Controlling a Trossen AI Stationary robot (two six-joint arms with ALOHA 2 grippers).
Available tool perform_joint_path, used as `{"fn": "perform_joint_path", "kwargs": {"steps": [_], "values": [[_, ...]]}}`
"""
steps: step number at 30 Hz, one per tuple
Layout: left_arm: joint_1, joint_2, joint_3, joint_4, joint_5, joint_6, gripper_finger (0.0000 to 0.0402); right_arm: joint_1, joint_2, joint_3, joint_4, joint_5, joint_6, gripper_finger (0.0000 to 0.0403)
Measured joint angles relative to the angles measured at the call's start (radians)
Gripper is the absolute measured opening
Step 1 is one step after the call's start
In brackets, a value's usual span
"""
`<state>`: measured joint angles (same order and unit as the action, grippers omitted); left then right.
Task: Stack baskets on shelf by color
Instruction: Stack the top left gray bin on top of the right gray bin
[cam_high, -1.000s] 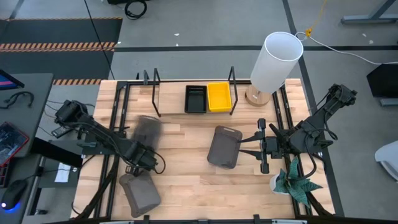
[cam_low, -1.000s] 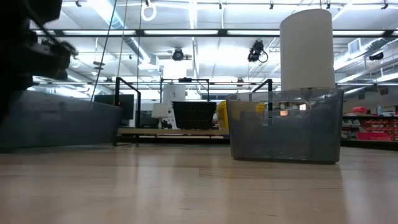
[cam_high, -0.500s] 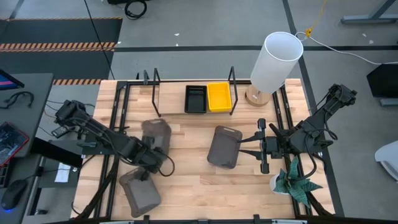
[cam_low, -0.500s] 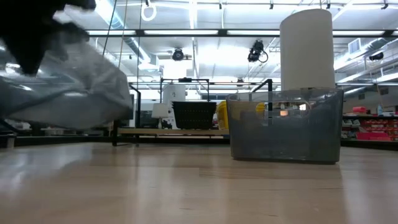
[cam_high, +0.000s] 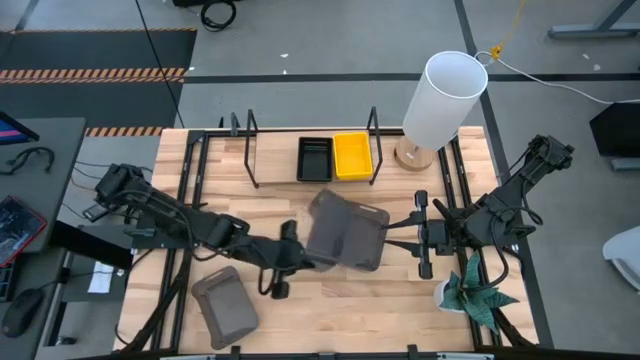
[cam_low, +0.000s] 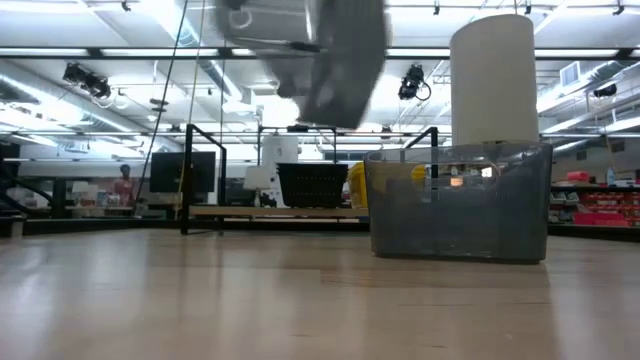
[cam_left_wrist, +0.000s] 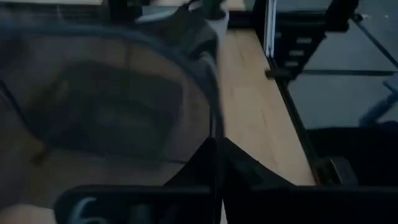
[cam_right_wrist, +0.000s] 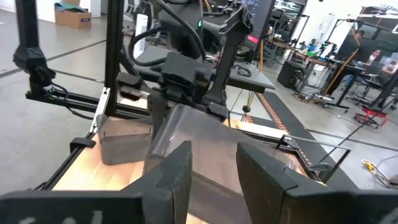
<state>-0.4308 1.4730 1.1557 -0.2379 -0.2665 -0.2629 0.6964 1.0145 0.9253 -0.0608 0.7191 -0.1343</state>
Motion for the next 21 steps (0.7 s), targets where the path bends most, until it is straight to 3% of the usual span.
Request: {"fn": "perform_joint_path", "kwargs": {"steps": [7,14,21], "values": [[0.045,0.109,-0.002,0.234,-0.033,0.102,0.0010,0.060,-0.024,0.000,-0.002,0.088,-0.026,0.0130],[0.097,0.219,-0.001,0.499,0.002,0.138,0.0010,0.160,-0.036,0.000,-0.008,0.241,-0.047,0.0130],[0.146,0.338,0.139,0.391,0.000,0.150,0.0010,0.201,-0.036,0.000,-0.007,0.312,-0.056,0.0130]]}}
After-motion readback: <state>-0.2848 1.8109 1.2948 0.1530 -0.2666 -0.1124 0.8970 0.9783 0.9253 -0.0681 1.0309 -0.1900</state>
